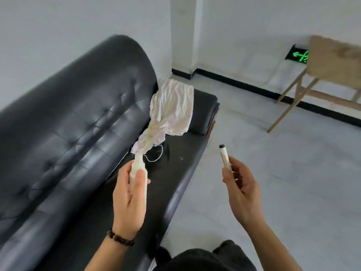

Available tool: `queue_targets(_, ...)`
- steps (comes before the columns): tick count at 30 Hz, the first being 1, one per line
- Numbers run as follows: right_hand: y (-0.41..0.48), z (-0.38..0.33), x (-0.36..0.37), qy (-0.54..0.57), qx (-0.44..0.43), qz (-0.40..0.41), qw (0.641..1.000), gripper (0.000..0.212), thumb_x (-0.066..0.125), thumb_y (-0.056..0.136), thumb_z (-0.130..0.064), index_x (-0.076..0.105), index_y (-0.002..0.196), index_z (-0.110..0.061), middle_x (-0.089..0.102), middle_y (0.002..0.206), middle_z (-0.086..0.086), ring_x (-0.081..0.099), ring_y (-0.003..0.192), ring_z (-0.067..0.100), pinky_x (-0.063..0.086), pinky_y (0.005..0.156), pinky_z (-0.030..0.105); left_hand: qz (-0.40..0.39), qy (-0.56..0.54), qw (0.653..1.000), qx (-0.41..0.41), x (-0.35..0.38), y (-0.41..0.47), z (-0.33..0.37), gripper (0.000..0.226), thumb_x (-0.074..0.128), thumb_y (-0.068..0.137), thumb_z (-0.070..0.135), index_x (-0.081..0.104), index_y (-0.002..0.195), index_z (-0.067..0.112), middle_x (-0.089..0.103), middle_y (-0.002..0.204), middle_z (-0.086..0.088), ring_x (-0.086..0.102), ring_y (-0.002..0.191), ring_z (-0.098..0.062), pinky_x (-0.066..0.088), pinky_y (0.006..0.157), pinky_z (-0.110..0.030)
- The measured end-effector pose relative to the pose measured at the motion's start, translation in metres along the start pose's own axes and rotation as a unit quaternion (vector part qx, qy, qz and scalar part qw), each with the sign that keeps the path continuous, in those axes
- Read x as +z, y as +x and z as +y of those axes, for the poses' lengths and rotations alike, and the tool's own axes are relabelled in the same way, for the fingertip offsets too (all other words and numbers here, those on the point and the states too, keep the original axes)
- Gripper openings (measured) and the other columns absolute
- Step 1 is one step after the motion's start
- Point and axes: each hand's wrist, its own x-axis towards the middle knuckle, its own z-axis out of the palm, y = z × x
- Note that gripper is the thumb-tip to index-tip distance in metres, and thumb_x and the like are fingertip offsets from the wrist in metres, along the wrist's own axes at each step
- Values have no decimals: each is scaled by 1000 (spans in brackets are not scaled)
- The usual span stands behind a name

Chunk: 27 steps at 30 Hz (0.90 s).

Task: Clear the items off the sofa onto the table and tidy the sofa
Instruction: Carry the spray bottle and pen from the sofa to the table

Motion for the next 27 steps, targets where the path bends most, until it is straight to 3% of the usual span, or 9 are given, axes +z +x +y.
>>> queue_targets(4, 8, 23, -87, 36, 12, 79, 996, 26, 57, 99, -23, 59, 115, -43, 61, 89, -2, 56, 72, 15, 47, 59, 17, -72, 2, 996, 46, 97, 0, 32, 23, 46, 87, 57, 54, 106, 48, 66, 94, 10, 64, 80, -10, 51, 68, -19)
queue_targets(7, 9, 51, -161, 52, 46, 111, 991, 26, 59, 98, -24, 61, 120, -38, 60, 88, -6, 52, 67, 9, 45, 58, 15, -126, -2, 990, 60, 185, -19, 50, 24, 47, 91, 49, 53, 111, 39, 65, 98, 14, 65, 81, -10, 51, 67, -15)
queue_targets(9, 13, 71, -211, 64, 60, 136, 987, 26, 60, 97, -24, 62, 117, -39, 62, 89, -7, 57, 72, 16, 47, 60, 18, -151, -16, 986, 70, 246, -37, 61, 24, 49, 95, 45, 54, 114, 30, 65, 98, 7, 65, 82, -11, 50, 67, -13)
queue_targets(12, 24, 101, -282, 62, 82, 175, 979, 25, 61, 97, -25, 62, 116, -40, 65, 92, -9, 62, 81, 20, 51, 66, 23, -193, -33, 978, 71, 331, -64, 76, 31, 49, 92, 48, 55, 115, 27, 65, 100, 8, 65, 86, -17, 53, 69, -17)
queue_targets(15, 34, 114, -349, 68, 98, 229, 966, 23, 61, 96, -26, 61, 114, -40, 66, 90, -9, 64, 80, 18, 55, 66, 29, -253, -34, 963, 87, 402, -83, 95, 28, 48, 88, 52, 53, 111, 37, 63, 99, 19, 64, 86, -12, 56, 70, -21)
queue_targets(19, 54, 134, -428, 78, 105, 264, 956, 24, 61, 96, -25, 60, 116, -39, 66, 94, -8, 65, 83, 17, 58, 70, 34, -324, -23, 941, 96, 486, -101, 111, 18, 47, 87, 55, 51, 105, 54, 63, 99, 18, 64, 84, -11, 55, 67, -21)
queue_targets(24, 100, 187, -514, 88, 135, 313, 936, 25, 62, 96, -24, 60, 113, -43, 66, 92, -11, 65, 80, 14, 56, 67, 27, -372, -12, 924, 84, 611, -112, 104, 14, 48, 92, 44, 54, 105, 42, 65, 92, 15, 64, 78, -10, 52, 63, -17)
queue_targets(27, 136, 216, -577, 81, 153, 343, 923, 26, 63, 95, -23, 61, 112, -42, 66, 92, -14, 65, 80, 15, 56, 66, 24, -390, -14, 917, 77, 702, -113, 102, 27, 48, 87, 54, 55, 108, 38, 66, 93, 9, 66, 80, -15, 52, 63, -16)
